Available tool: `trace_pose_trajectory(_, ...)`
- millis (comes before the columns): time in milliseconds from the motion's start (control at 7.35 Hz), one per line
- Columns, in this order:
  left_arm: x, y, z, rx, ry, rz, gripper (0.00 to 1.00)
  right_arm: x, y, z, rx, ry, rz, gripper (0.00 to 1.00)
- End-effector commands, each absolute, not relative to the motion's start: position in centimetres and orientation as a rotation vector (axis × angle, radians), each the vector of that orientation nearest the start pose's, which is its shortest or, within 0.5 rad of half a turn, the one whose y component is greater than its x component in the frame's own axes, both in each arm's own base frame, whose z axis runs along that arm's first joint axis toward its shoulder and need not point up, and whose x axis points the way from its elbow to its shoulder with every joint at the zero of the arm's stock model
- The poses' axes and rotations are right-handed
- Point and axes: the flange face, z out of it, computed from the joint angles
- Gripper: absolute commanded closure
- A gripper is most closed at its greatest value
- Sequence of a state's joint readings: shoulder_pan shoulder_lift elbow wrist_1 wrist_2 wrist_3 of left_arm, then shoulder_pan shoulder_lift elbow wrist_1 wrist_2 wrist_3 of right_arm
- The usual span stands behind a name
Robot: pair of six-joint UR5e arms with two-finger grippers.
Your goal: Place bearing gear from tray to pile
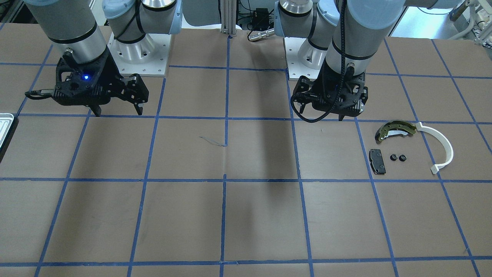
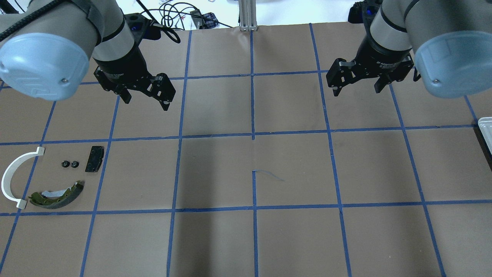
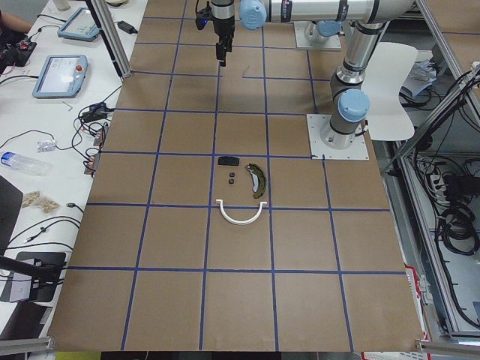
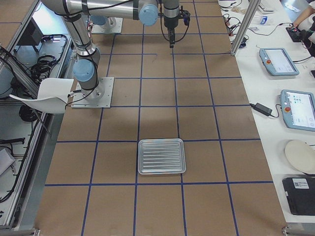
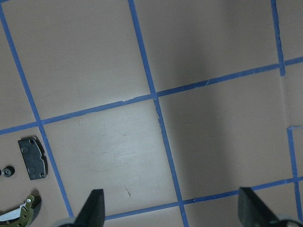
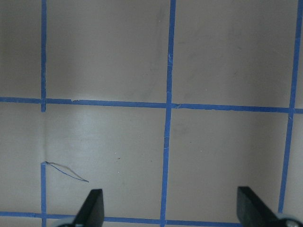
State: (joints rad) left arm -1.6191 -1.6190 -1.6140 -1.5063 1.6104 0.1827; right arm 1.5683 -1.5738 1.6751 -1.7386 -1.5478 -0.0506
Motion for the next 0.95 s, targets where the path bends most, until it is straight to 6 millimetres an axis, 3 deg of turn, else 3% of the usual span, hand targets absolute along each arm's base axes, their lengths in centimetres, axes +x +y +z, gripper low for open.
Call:
trace_pose_trajectory(0,-13.1,-50.4,45.0,0.339,3.091,0.034,0.00,13.5,-49.5,45.5,-0.078,3.118,-0.104,0.00)
trace_pose_trajectory(817,-10.6,-49.9,44.3,0.286,3.113,0.057,0.00,13.4,-50.1,46.1,-0.062,3.099,-0.123,0.00)
